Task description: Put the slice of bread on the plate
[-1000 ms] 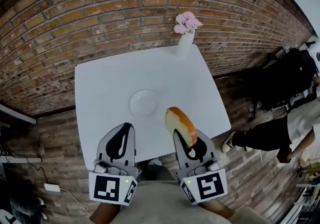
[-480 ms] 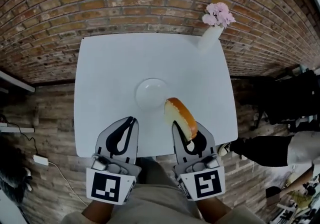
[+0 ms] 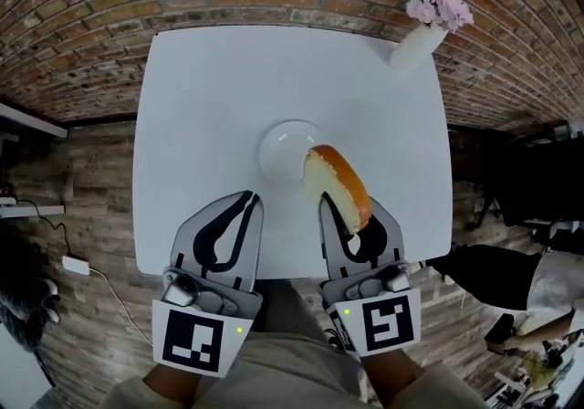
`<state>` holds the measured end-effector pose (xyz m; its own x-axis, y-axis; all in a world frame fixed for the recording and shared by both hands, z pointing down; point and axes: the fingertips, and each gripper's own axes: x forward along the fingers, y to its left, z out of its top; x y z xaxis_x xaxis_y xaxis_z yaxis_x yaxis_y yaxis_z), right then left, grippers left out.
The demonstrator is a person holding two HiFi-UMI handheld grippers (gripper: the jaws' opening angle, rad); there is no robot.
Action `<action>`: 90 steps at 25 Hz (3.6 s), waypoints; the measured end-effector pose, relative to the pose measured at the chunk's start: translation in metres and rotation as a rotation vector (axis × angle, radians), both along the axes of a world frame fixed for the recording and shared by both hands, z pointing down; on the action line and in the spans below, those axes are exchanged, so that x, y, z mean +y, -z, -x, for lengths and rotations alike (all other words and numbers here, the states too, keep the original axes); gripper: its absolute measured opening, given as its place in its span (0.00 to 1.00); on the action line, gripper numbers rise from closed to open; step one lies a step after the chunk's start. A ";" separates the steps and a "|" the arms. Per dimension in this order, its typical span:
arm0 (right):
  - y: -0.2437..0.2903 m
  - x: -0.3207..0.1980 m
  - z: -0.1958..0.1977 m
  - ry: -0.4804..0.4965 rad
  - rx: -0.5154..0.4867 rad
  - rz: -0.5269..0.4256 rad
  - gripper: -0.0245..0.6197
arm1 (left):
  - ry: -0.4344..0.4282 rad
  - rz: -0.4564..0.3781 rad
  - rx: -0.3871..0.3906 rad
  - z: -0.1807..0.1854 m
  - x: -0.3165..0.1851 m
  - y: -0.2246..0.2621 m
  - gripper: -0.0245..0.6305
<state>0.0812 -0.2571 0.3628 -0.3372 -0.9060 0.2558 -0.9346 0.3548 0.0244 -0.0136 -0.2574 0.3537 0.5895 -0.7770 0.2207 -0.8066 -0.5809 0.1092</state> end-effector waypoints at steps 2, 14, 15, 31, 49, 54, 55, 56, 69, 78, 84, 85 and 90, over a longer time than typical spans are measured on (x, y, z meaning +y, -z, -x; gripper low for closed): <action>-0.005 -0.008 -0.001 0.001 -0.007 0.001 0.19 | 0.000 0.001 -0.003 0.000 -0.003 -0.001 0.08; -0.062 -0.048 0.017 0.102 -0.042 0.150 0.19 | 0.021 0.025 -0.047 0.007 -0.026 -0.012 0.08; -0.067 -0.050 0.020 0.117 -0.044 0.166 0.19 | 0.021 0.027 -0.050 0.007 -0.027 -0.013 0.08; -0.127 -0.058 0.049 0.240 -0.213 0.403 0.19 | 0.038 0.060 -0.043 0.011 -0.037 -0.021 0.08; -0.154 -0.078 0.024 0.129 -0.135 0.411 0.26 | 0.064 0.069 -0.046 0.022 -0.049 -0.026 0.08; -0.161 -0.084 0.012 0.082 -0.071 0.408 0.34 | 0.065 0.068 -0.042 0.021 -0.050 -0.026 0.08; -0.162 -0.085 0.009 0.070 -0.059 0.409 0.37 | 0.065 0.067 -0.041 0.021 -0.050 -0.026 0.08; -0.164 -0.086 0.006 0.057 -0.047 0.410 0.39 | 0.065 0.067 -0.041 0.021 -0.050 -0.026 0.08; -0.184 -0.092 -0.018 -0.053 0.028 0.436 0.63 | 0.062 0.071 -0.044 0.020 -0.053 -0.026 0.08; -0.170 -0.097 -0.019 -0.085 -0.026 0.388 0.58 | 0.050 0.061 -0.034 0.017 -0.052 -0.022 0.08; -0.150 -0.100 -0.020 -0.117 -0.099 0.337 0.21 | 0.037 0.050 -0.027 0.013 -0.048 -0.018 0.08; -0.145 -0.101 -0.020 -0.126 -0.107 0.323 0.18 | 0.034 0.048 -0.025 0.012 -0.047 -0.016 0.08; -0.112 -0.100 -0.024 -0.160 -0.113 0.244 0.10 | 0.013 0.025 -0.012 0.004 -0.039 -0.006 0.08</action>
